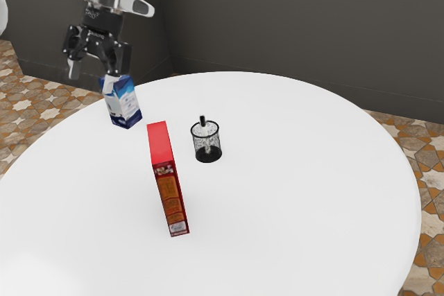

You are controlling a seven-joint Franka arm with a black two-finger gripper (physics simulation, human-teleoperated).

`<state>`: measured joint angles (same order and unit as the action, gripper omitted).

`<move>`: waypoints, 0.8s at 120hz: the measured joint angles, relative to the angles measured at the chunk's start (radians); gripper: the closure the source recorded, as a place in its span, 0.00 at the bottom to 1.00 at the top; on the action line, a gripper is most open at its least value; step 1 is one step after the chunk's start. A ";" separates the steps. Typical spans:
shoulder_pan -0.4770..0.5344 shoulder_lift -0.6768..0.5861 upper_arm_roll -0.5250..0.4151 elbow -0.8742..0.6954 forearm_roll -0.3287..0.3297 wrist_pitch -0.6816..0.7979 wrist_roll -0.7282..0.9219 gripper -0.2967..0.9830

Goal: Take the marker out of the pen holder and place it to the left of the pen holder.

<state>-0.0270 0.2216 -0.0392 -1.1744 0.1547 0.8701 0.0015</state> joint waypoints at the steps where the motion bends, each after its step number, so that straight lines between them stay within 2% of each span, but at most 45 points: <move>1: 0.002 0.001 0.000 -0.004 0.001 0.021 0.000 0.23; 18: 0.018 0.005 -0.002 -0.026 0.011 0.272 0.000 0.23; 40: 0.003 0.020 -0.012 -0.003 0.007 0.418 -0.021 0.23; 52: -0.045 0.221 -0.033 0.099 0.007 0.447 -0.069 0.23; 66: -0.044 0.391 -0.041 0.124 0.003 0.504 -0.107 0.23; 96: -0.038 0.461 -0.040 0.079 -0.001 0.581 -0.169 0.23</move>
<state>-0.0649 0.6824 -0.0796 -1.0953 0.1539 1.4515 -0.1672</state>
